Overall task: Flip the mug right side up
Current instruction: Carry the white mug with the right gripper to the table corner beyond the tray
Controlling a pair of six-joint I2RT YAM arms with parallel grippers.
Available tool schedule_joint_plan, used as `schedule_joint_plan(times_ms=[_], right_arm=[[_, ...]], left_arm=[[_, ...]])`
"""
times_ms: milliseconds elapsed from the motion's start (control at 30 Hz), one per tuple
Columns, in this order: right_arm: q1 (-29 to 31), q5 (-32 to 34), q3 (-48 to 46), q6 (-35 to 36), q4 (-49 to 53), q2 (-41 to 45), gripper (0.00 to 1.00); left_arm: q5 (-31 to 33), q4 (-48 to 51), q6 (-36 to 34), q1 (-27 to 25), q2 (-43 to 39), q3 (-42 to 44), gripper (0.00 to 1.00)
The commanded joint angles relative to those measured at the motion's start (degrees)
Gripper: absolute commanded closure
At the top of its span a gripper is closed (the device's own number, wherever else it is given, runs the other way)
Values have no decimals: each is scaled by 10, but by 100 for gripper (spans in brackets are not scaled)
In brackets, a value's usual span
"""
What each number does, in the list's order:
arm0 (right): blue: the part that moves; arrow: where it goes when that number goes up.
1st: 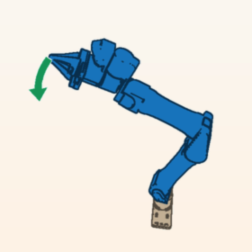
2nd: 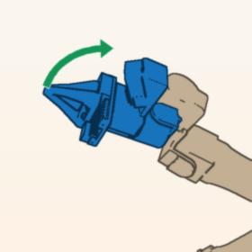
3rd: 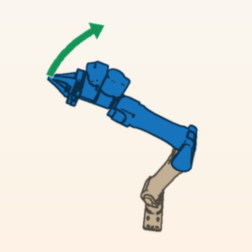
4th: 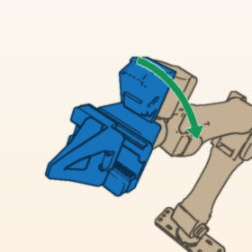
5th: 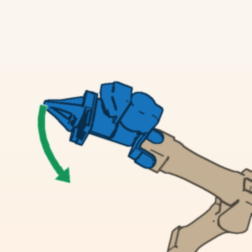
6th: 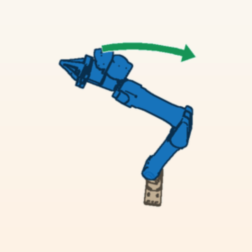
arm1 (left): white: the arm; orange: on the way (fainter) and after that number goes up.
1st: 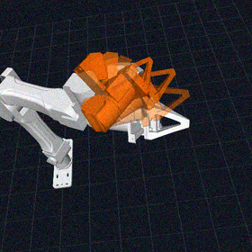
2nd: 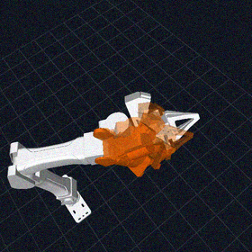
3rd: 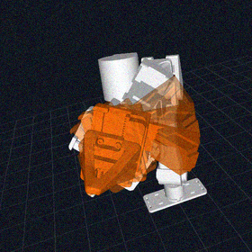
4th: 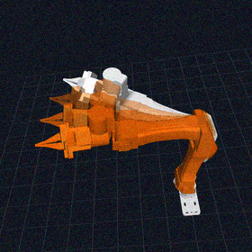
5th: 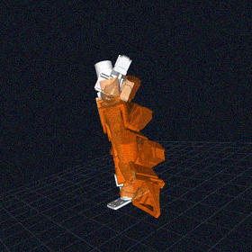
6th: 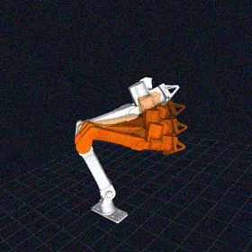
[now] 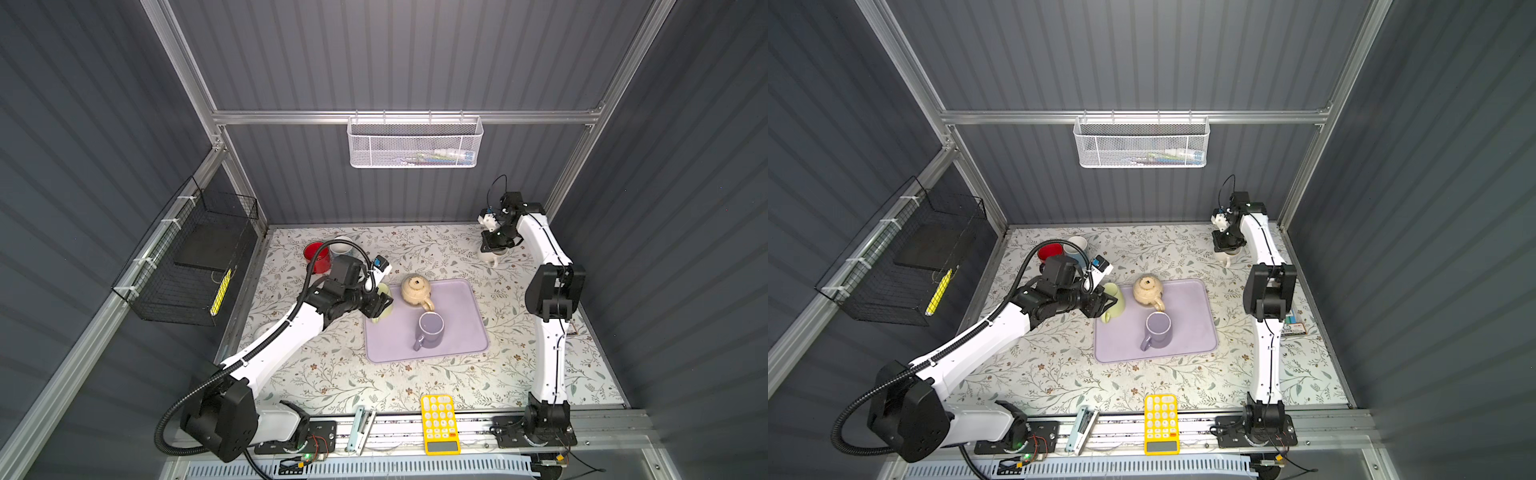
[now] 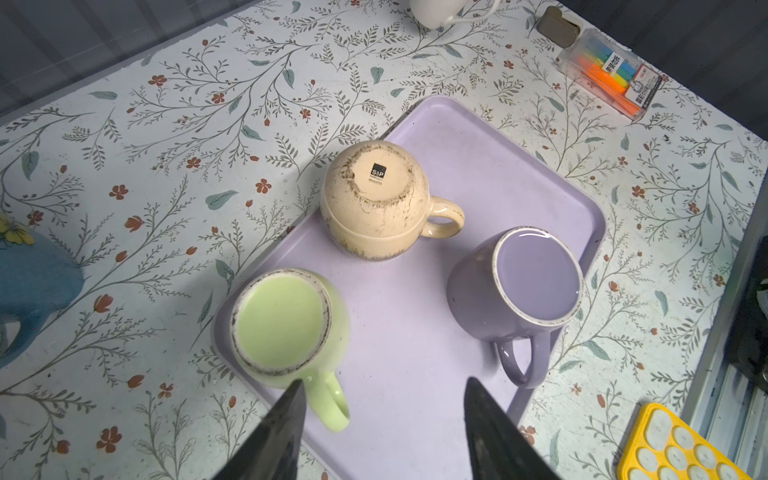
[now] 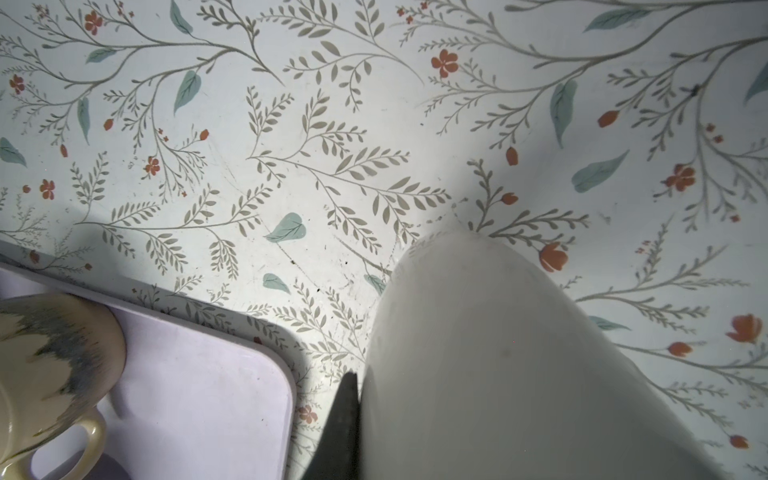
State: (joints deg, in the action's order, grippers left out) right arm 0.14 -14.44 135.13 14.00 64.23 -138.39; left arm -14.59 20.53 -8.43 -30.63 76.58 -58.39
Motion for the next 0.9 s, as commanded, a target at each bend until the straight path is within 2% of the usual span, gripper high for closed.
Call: schedule_joint_plan(times_ms=[0, 667, 867], right_arm=[[-1, 4, 23, 12, -14, 1, 100], [2, 17, 28, 15, -30, -34, 100], [6, 22, 28, 18, -35, -36, 94]], left_arm=[[-10, -3, -7, 4, 4, 8, 39], [-8, -3, -6, 4, 4, 8, 41], [-12, -5, 2, 4, -1, 6, 41]])
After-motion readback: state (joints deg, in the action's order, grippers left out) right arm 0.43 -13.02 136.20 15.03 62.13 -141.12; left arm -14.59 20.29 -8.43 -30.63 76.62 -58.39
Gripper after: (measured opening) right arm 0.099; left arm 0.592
